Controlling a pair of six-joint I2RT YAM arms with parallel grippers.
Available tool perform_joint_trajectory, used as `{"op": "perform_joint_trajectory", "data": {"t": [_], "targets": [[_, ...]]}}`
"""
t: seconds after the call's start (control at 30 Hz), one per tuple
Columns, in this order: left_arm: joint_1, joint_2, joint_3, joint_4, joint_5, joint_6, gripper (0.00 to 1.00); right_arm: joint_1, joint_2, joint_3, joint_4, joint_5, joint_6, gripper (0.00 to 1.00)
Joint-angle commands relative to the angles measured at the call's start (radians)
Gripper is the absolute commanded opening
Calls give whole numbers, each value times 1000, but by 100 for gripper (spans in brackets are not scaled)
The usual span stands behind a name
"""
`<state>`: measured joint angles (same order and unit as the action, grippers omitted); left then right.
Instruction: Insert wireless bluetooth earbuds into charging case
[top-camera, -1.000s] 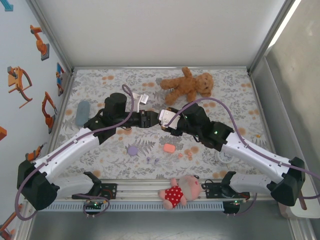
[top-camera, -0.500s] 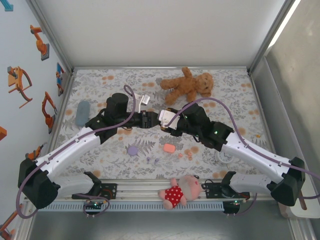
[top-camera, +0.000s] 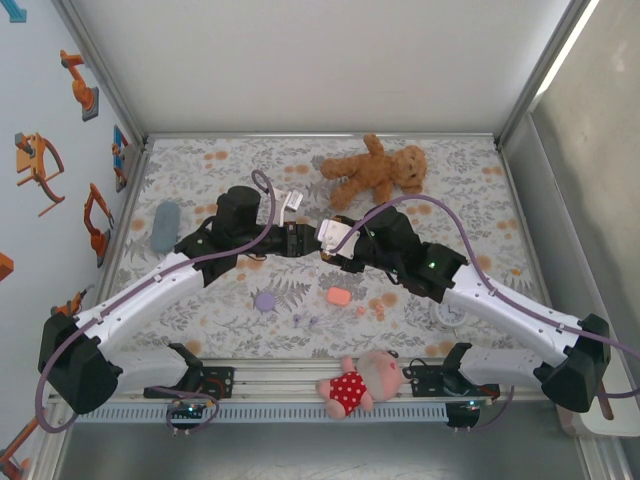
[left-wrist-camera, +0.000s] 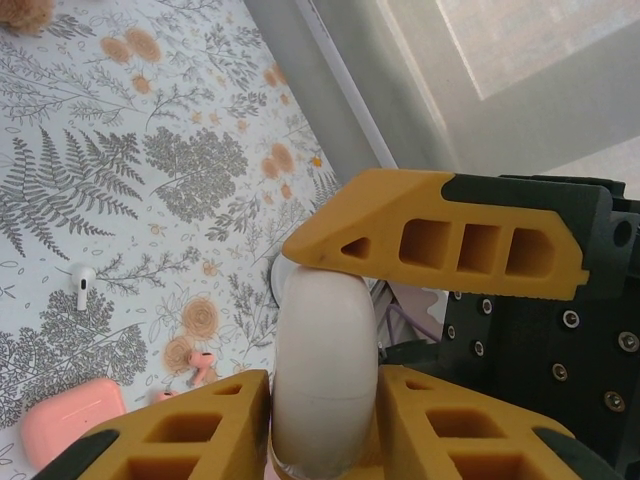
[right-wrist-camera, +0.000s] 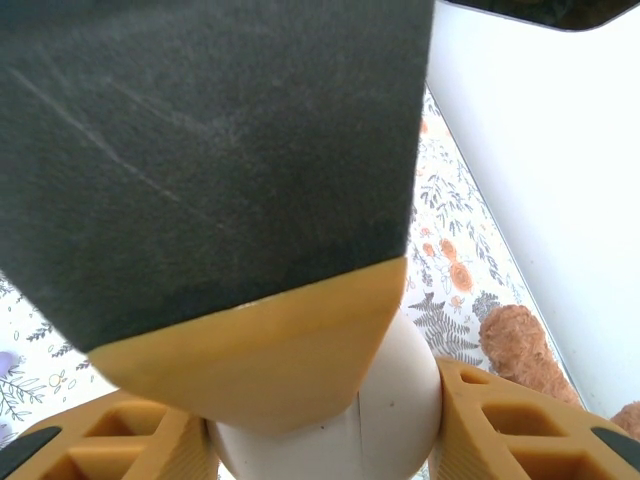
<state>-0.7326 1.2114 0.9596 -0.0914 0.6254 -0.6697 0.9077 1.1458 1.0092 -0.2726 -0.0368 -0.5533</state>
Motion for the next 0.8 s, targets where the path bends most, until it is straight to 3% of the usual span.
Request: {"op": "perform_joint_trajectory", "data": {"t": [0.0,0.27,0.47,0.77], "targets": [[-7,4,33,2,25,24,30,8,-14,40,14,-8,12,44],[-7,-3,28,-1,26,33,21,8,-6,42,15,-1,18,45],[-6,-24,18,1,1,54,17,8,-9,41,21,2,49,70],[-4,-128,-53,31,-129,119,8,-1,-52,29,9,-66,120,90]]}}
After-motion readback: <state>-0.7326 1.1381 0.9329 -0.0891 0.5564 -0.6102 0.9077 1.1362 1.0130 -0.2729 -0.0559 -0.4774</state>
